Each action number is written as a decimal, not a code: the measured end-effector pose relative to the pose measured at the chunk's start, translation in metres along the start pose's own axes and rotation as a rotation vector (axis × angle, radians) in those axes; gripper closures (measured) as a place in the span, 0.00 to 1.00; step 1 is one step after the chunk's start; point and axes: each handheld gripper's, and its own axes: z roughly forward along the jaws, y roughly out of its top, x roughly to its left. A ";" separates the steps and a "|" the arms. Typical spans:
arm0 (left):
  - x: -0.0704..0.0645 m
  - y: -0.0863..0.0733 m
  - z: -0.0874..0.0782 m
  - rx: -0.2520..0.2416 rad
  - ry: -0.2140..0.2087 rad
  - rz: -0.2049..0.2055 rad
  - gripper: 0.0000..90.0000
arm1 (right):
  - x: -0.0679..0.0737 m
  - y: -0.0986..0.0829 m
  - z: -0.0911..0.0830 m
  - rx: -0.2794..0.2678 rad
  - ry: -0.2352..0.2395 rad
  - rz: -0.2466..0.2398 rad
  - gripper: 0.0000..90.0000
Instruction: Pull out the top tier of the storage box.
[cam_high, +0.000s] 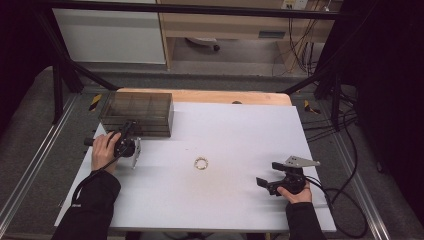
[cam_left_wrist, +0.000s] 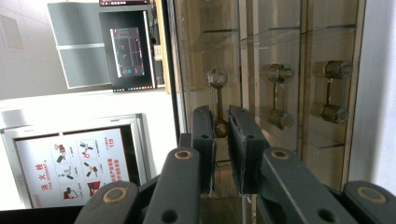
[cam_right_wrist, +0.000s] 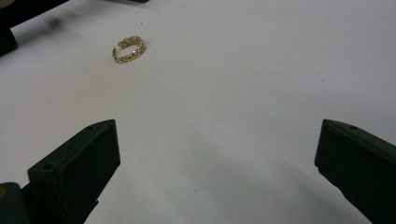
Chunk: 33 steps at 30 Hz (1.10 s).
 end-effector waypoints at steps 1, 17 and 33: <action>-0.001 -0.001 -0.001 -0.007 0.003 -0.003 0.90 | 0.000 0.000 0.000 0.000 0.000 0.002 0.01; -0.008 -0.001 -0.016 -0.024 0.022 -0.025 0.90 | 0.001 0.000 0.001 0.004 0.000 0.004 0.01; 0.003 -0.005 -0.015 -0.056 -0.034 -0.055 0.59 | 0.001 0.000 0.001 0.002 0.000 0.005 0.01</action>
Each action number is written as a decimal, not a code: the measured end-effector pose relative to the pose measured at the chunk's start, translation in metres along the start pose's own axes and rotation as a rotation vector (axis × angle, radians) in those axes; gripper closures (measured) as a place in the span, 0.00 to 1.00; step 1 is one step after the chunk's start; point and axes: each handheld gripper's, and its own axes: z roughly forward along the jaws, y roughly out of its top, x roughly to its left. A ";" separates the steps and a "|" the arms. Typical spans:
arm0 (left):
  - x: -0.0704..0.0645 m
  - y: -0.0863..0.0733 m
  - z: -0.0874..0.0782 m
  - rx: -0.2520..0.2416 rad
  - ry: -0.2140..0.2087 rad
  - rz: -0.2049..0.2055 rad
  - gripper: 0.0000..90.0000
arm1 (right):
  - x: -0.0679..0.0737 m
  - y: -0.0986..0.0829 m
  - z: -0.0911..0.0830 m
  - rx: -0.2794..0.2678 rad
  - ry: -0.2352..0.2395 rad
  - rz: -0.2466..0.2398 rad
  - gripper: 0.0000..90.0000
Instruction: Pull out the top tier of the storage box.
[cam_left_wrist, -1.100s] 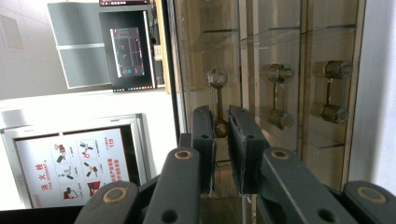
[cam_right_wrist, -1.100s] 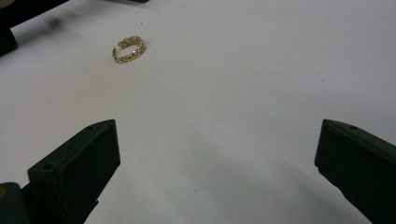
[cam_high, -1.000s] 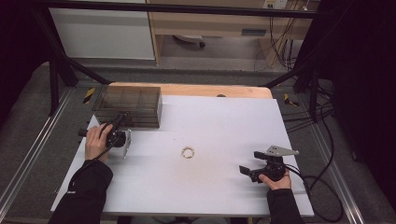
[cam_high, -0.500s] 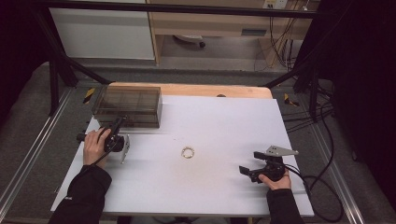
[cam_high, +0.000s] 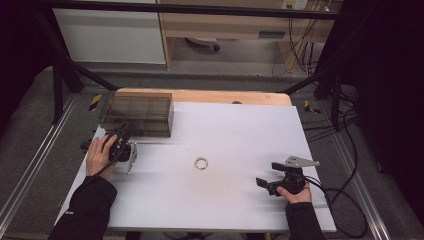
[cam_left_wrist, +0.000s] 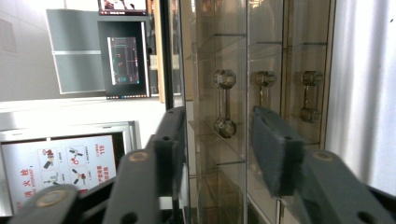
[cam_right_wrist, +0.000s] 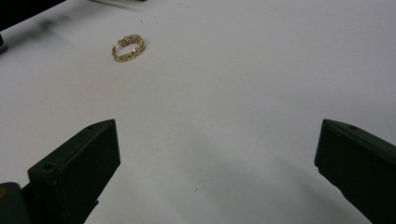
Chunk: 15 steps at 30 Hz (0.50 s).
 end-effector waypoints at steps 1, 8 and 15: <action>0.000 0.000 0.001 0.004 -0.006 -0.003 0.58 | 0.000 0.000 0.000 -0.003 -0.001 -0.001 0.01; -0.001 -0.001 0.009 0.020 -0.021 -0.019 0.59 | 0.000 0.000 0.000 -0.002 -0.001 0.000 0.01; -0.001 -0.003 0.010 0.013 -0.009 -0.024 0.67 | 0.000 0.000 0.000 0.000 0.001 0.001 0.01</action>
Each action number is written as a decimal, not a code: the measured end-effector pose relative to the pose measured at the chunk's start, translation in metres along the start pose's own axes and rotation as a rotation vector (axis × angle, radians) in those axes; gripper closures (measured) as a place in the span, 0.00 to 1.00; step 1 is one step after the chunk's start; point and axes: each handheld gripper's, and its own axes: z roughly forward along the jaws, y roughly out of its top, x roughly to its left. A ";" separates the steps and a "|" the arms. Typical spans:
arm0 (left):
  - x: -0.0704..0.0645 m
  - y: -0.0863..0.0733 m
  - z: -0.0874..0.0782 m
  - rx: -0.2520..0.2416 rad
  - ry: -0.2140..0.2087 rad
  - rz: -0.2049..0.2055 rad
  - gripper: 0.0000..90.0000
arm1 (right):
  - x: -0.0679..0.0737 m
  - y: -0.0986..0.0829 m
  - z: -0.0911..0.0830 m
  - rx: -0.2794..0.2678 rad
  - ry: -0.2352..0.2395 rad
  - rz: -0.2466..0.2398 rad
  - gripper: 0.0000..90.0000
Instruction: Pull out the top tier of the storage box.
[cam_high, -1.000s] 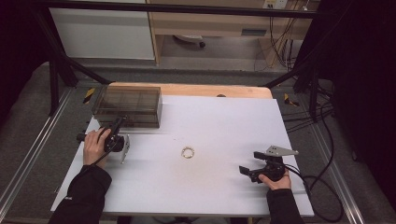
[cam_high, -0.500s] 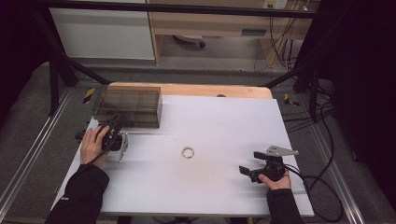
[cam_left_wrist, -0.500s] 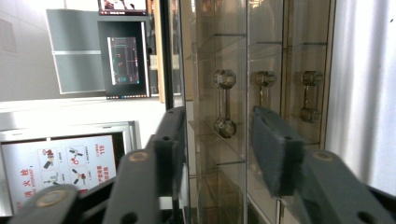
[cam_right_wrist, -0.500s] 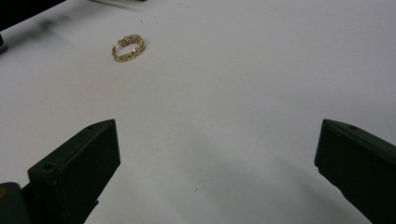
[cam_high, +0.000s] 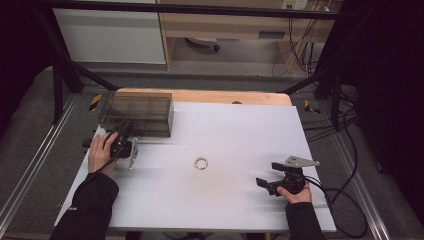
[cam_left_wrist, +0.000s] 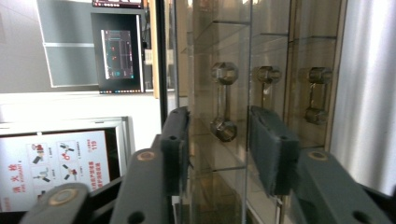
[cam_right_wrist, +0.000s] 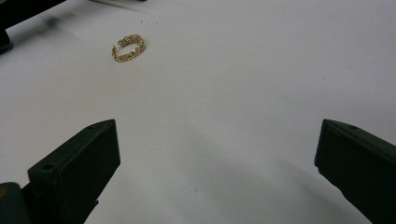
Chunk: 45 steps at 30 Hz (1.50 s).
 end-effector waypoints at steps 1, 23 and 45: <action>0.000 0.000 0.000 0.000 0.000 -0.001 0.67 | 0.000 0.000 0.000 -0.001 0.000 -0.005 0.01; -0.003 0.000 -0.009 0.004 0.007 0.005 0.68 | 0.000 0.000 -0.001 -0.004 -0.001 -0.002 0.01; -0.006 0.002 -0.022 -0.004 0.011 0.004 0.68 | 0.000 0.000 0.000 -0.001 -0.003 -0.004 0.01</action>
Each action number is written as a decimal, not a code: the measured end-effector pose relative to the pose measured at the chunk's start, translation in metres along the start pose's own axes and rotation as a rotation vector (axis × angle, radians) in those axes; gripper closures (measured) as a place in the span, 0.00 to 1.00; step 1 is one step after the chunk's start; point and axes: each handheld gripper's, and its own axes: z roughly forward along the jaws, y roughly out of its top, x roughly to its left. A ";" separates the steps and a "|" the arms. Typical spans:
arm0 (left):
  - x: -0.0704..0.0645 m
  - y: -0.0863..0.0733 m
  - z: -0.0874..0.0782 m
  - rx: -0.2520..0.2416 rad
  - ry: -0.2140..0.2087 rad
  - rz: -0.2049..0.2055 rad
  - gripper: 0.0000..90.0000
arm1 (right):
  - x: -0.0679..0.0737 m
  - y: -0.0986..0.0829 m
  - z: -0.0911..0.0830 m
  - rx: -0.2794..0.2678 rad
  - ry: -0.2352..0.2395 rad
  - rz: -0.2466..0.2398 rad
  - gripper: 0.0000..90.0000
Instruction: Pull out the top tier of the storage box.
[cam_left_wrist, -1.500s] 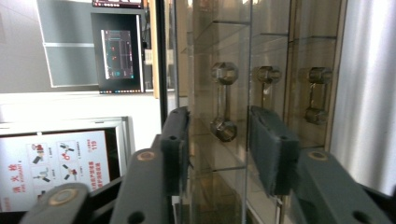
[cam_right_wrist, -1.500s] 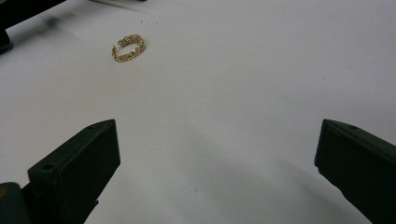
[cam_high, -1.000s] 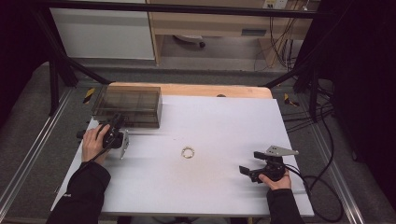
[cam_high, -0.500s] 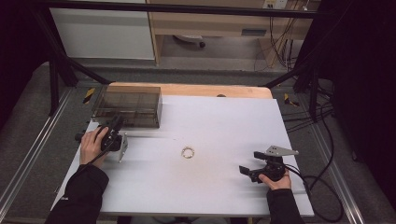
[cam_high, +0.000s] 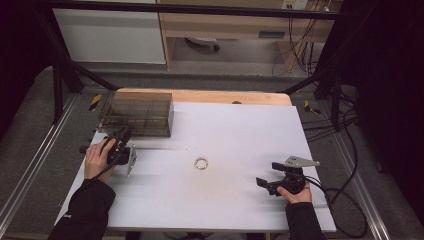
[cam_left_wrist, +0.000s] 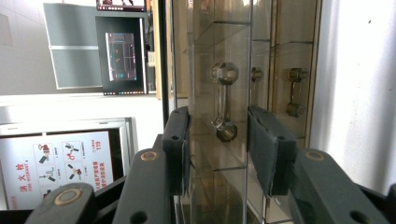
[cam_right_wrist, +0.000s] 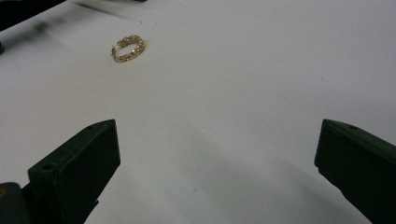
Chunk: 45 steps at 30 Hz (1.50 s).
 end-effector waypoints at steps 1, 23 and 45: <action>0.000 0.000 0.000 -0.004 0.002 0.000 0.68 | 0.000 0.000 0.000 0.002 0.001 0.002 0.01; -0.004 0.000 -0.012 -0.008 0.005 -0.001 0.68 | 0.000 0.000 0.000 0.001 0.001 0.002 0.01; -0.009 0.001 -0.024 -0.011 0.016 -0.002 0.68 | 0.000 0.000 0.000 0.001 0.001 0.002 0.01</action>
